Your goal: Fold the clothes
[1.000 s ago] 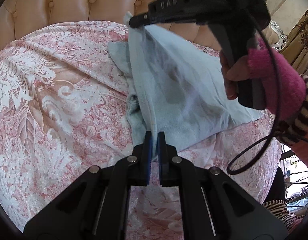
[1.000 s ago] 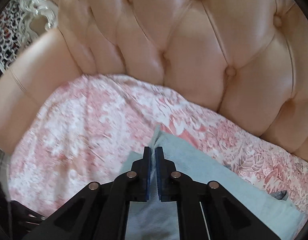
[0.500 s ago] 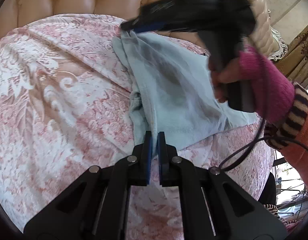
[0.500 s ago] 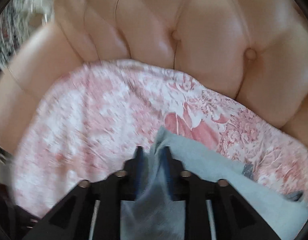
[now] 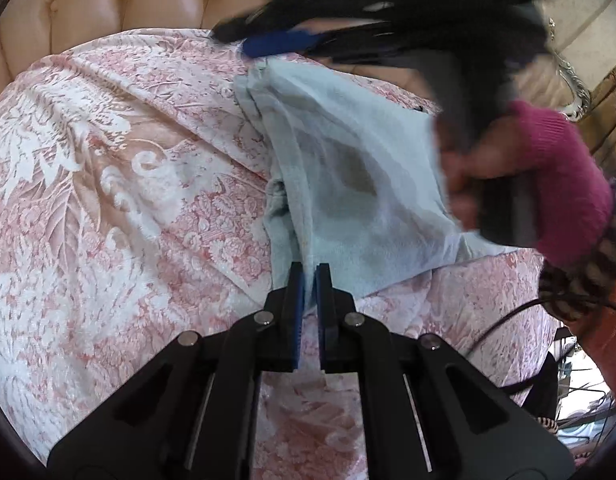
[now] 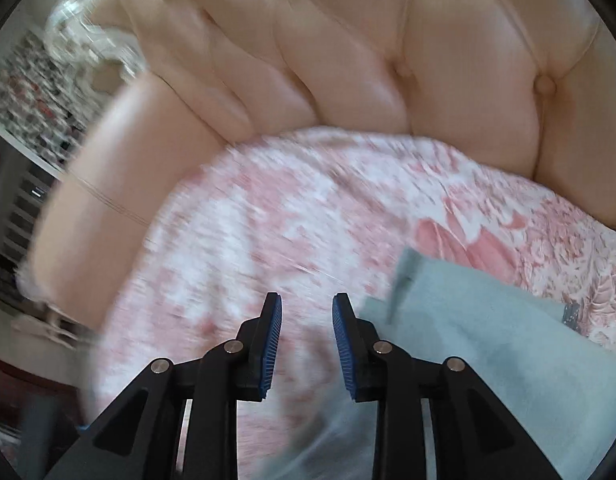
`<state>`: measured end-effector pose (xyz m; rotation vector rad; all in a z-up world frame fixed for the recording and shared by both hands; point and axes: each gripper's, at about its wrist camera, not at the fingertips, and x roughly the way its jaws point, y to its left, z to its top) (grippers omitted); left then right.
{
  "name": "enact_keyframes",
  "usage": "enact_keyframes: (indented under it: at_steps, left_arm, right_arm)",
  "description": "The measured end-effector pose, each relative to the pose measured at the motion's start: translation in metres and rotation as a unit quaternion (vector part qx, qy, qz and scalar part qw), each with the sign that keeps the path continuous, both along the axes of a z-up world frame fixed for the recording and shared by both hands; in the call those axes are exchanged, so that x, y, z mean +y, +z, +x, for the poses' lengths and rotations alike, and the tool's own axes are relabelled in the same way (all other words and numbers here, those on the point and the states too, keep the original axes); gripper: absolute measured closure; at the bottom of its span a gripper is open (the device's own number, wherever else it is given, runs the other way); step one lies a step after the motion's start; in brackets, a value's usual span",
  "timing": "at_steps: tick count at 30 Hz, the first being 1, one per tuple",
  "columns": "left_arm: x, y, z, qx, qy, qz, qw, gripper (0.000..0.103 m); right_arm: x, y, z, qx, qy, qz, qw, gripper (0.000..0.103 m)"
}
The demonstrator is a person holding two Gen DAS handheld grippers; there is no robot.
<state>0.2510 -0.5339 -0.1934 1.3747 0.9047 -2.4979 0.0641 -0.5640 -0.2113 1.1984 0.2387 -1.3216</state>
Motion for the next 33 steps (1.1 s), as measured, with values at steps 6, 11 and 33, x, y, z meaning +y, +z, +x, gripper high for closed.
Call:
enact_keyframes:
  at_steps: [6,11,33]
  left_arm:
    - [-0.007,0.052,0.023,0.018,0.108,-0.122,0.9865,0.056]
    - [-0.007,0.092,-0.030,0.051,0.082,-0.172,0.9803,0.000]
    - [-0.042,0.003,-0.180,-0.024,0.021,-0.077,0.9965,0.001]
  right_arm:
    - [0.115,0.047,-0.046,0.074,-0.088,-0.036,0.993,0.045]
    - [0.216,0.041,-0.101,0.123,-0.187,-0.011,0.975,0.042]
    - [0.267,-0.024,-0.193,0.129,-0.247,0.095,0.956,0.041]
